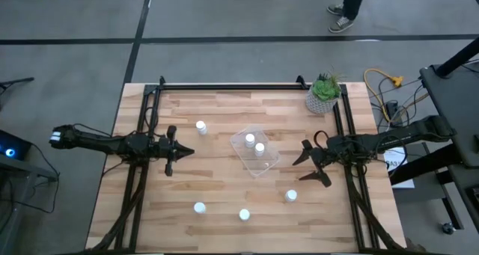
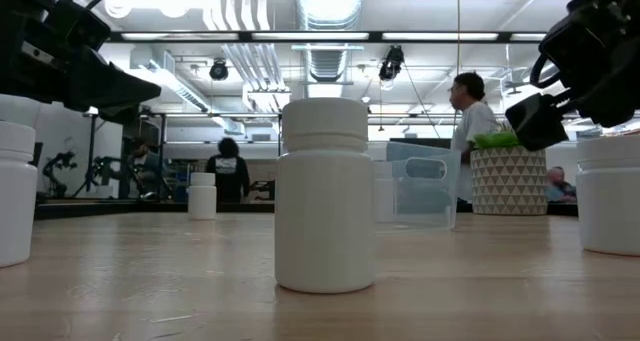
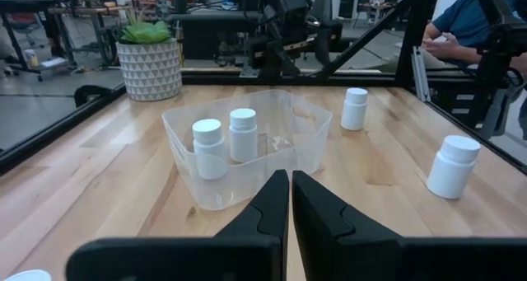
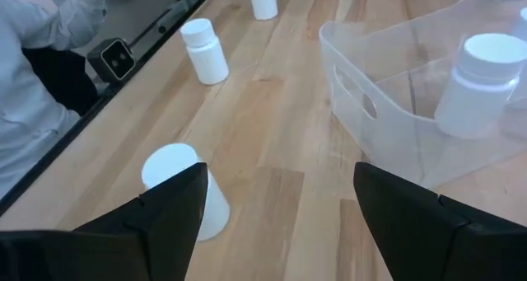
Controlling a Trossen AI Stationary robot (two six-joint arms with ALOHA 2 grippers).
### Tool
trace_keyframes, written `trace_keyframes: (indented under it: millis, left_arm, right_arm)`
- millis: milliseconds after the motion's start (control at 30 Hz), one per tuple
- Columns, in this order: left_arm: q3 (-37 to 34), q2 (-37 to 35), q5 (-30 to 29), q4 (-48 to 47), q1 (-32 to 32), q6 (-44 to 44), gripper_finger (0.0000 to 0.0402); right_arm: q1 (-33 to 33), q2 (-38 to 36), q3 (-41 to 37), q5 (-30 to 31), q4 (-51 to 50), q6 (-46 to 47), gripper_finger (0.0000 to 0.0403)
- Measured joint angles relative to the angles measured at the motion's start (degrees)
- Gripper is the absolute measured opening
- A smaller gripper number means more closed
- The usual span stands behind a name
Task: Pick and place pill bottles into a basket
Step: Put the white pill bottle into the transparent bin
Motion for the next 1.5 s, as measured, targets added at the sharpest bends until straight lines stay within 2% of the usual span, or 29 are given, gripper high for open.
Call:
trace_keyframes:
  millis: [100, 200, 500, 967, 1500]
  left_arm:
    - [0.0, 0.07, -0.13, 0.01, 0.0, -0.05, 0.0]
    - [0.0, 0.11, -0.13, 0.01, 0.0, -0.03, 0.0]
    - [0.0, 0.01, -0.13, 0.28, 0.0, -0.1, 0.0]
    - [0.0, 0.04, -0.13, 1.92, 0.0, -0.09, 0.0]
    - [0.0, 0.11, -0.11, 1.91, 0.0, -0.09, 0.0]
  right_arm:
    - [-0.02, 1.2, 0.0, -1.18, 0.02, -0.3, 0.0292]
    - [0.0, 3.03, 0.0, -4.86, 0.84, -2.77, 0.0294]
    - [0.81, 10.08, 0.0, -9.09, 8.42, -5.79, 0.0287]
    - [4.95, 21.99, 0.44, -9.23, 20.24, -5.56, 0.0282]
    - [7.74, 35.08, 7.74, -9.16, 20.53, -5.99, 0.0276]
